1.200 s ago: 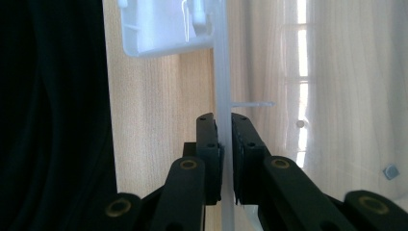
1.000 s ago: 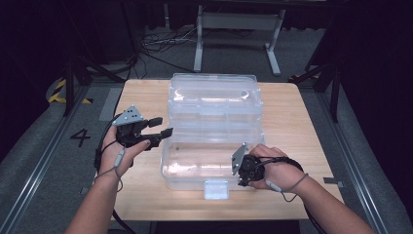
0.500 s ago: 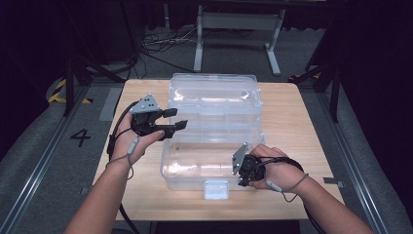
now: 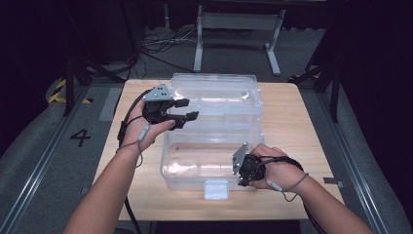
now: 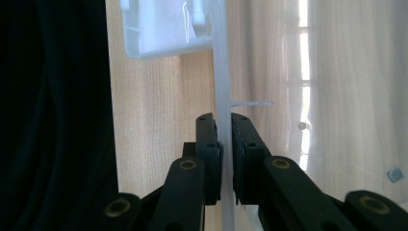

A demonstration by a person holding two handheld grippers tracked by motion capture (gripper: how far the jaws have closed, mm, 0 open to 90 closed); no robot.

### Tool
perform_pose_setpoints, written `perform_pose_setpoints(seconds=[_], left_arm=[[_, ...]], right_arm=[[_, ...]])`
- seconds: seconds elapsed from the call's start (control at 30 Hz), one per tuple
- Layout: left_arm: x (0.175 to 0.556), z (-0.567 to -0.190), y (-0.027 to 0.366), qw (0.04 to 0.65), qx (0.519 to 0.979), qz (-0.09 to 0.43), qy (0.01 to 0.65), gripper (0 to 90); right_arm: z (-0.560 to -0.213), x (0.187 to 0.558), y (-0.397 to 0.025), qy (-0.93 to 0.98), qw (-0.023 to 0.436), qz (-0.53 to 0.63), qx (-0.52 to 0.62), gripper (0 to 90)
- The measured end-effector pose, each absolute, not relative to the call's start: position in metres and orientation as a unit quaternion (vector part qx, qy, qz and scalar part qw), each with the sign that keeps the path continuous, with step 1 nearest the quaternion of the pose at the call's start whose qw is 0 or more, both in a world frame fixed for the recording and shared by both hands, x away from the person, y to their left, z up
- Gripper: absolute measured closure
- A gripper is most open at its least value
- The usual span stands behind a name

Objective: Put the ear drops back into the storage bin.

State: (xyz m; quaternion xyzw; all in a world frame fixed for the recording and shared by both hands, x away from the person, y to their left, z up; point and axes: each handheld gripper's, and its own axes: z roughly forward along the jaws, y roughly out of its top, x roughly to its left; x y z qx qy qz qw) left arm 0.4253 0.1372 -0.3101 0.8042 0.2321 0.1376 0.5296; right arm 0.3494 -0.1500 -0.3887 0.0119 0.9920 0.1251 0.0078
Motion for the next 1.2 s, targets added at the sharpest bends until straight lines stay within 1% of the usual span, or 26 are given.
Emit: perform_pose_setpoints(seconds=[0.37,0.4,0.5,0.67,0.77,0.87,1.2], left_arm=[[0.448,-0.307,0.111,0.528,0.817,0.130,0.190,45.2],[0.450,-0.307,0.109,0.526,0.819,0.133,0.187,45.6],[0.455,-0.308,0.102,0.519,0.826,0.122,0.181,48.0],[0.463,-0.310,0.095,0.516,0.828,0.123,0.179,48.8],[0.467,-0.311,0.089,0.495,0.842,0.107,0.183,55.0],[0.471,-0.312,0.083,0.481,0.853,0.103,0.177,56.8],[0.481,-0.316,0.075,0.467,0.861,0.098,0.173,57.1]], right_arm=[[-0.389,0.349,-0.150,0.992,0.007,0.125,0.015,83.3],[-0.389,0.349,-0.150,0.992,0.007,0.127,0.013,83.2],[-0.388,0.349,-0.150,0.992,0.005,0.124,0.018,83.2],[-0.388,0.349,-0.151,0.992,0.005,0.126,0.015,83.2],[-0.388,0.349,-0.151,0.992,0.006,0.126,0.016,83.2],[-0.388,0.349,-0.151,0.992,0.007,0.127,0.018,83.2],[-0.389,0.349,-0.152,0.991,0.008,0.132,0.016,83.1]])
